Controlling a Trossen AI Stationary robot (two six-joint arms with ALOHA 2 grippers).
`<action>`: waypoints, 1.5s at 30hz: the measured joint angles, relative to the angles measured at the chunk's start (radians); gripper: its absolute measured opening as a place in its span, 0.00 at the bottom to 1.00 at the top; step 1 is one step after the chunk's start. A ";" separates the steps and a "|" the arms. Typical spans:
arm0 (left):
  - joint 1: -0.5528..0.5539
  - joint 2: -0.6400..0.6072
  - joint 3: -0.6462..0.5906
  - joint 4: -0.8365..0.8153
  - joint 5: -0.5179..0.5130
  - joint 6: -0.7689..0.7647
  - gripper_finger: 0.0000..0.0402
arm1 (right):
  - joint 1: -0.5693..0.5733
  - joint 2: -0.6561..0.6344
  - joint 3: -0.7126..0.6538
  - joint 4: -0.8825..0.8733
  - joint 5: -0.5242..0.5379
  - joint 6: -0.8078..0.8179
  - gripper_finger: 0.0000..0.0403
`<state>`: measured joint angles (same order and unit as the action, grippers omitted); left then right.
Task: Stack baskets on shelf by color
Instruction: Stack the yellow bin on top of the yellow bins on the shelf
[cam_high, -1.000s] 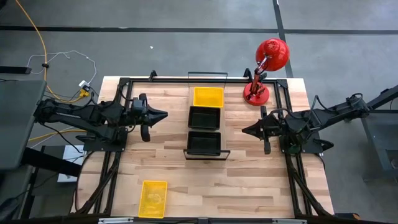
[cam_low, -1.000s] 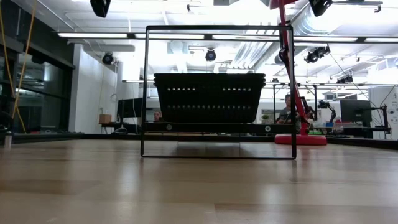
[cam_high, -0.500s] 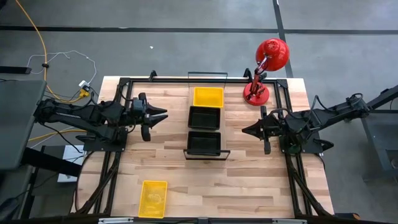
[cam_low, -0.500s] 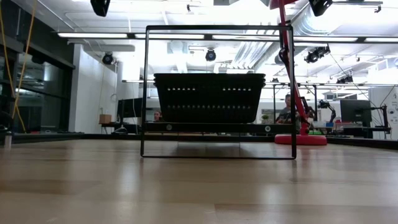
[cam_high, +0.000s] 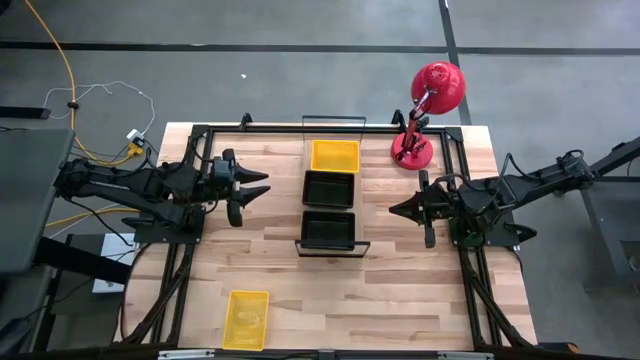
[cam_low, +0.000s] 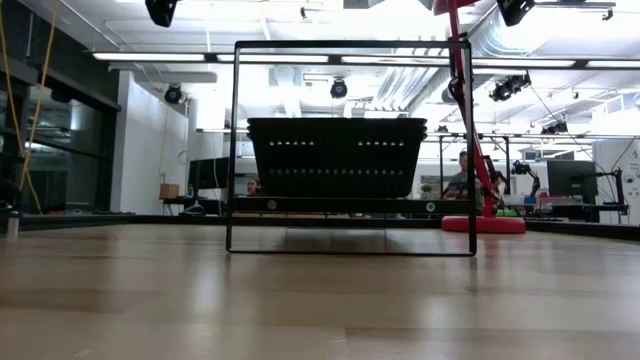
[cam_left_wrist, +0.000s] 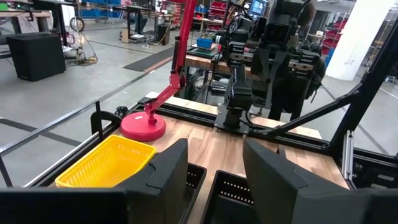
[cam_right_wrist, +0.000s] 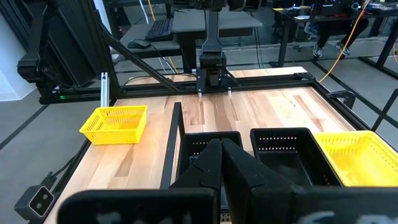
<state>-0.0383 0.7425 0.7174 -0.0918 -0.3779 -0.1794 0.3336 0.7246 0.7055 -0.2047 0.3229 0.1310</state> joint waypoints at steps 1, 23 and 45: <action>0.000 0.000 0.000 0.000 0.000 0.000 0.37 | 0.000 0.000 0.000 0.001 0.000 0.000 0.00; 0.000 0.000 0.000 0.001 0.038 0.000 0.45 | 0.000 0.000 0.000 0.058 -0.011 -0.026 0.00; -0.162 0.139 0.037 -0.289 0.329 0.033 0.45 | 0.001 0.000 0.000 0.058 -0.012 -0.009 0.00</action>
<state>-0.2003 0.8814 0.7547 -0.3809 -0.0489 -0.1463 0.3344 0.7242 0.7055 -0.1463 0.3113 0.1219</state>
